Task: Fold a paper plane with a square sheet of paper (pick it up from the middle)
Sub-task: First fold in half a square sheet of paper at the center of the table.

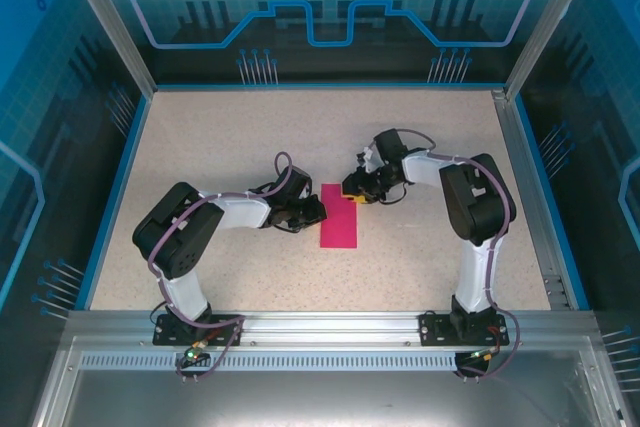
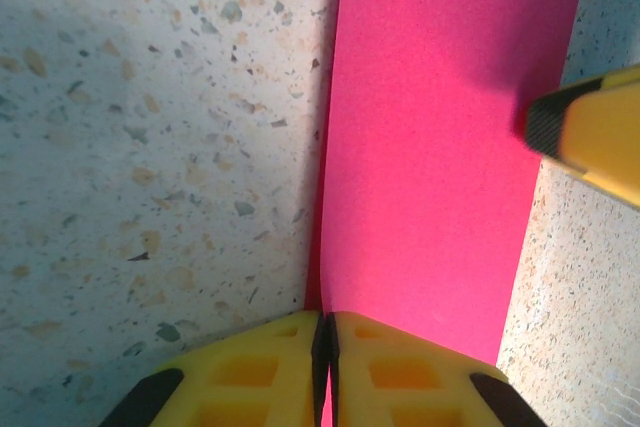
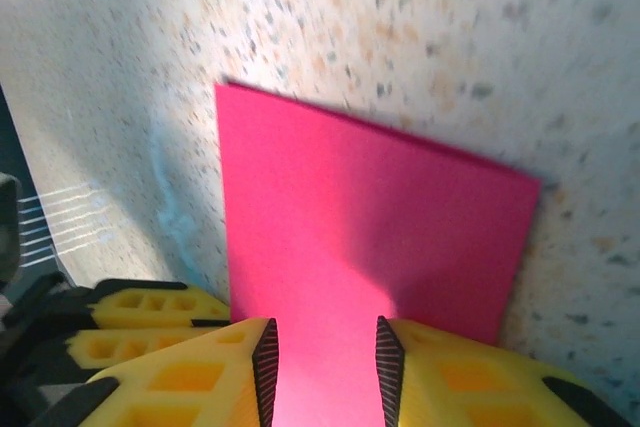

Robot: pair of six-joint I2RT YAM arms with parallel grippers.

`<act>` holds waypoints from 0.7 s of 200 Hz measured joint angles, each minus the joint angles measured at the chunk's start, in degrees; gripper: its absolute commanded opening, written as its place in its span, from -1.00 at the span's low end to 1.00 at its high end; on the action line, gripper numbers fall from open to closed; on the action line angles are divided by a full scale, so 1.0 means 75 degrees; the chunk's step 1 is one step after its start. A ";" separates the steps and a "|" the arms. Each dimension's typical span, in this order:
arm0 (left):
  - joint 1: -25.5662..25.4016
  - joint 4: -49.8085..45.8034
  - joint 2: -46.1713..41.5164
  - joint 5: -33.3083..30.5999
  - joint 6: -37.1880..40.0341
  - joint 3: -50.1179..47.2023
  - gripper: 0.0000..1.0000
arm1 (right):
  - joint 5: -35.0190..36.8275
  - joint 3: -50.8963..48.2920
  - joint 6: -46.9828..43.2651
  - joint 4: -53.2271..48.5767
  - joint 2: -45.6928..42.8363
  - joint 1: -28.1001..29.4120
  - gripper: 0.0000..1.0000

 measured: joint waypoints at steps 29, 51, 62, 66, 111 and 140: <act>0.0000 0.0006 0.0000 0.0000 -0.0003 0.0000 -0.71 | -0.0017 0.0525 -0.0003 -0.0015 0.0149 -0.0070 -0.30; 0.0000 0.0009 0.0000 0.0000 -0.0006 -0.0003 -0.71 | 0.0055 0.0804 -0.0061 -0.0029 0.0533 -0.0070 -0.29; 0.0000 0.0009 0.0000 0.0000 -0.0006 0.0000 -0.71 | 0.0082 0.0813 -0.0093 -0.0067 0.0708 -0.0073 -0.30; 0.0000 0.0012 0.0000 0.0000 -0.0006 -0.0003 -0.71 | 0.0070 0.0836 -0.0093 -0.0085 0.0714 -0.0111 -0.30; 0.0000 0.0009 0.0000 0.0000 -0.0003 -0.0003 -0.71 | 0.0070 0.0938 -0.0178 -0.0236 0.0723 -0.0128 -0.28; 0.0000 0.0009 0.0000 0.0000 -0.0003 -0.0003 -0.71 | 0.0122 0.1186 -0.0236 -0.0539 0.0734 -0.0128 -0.27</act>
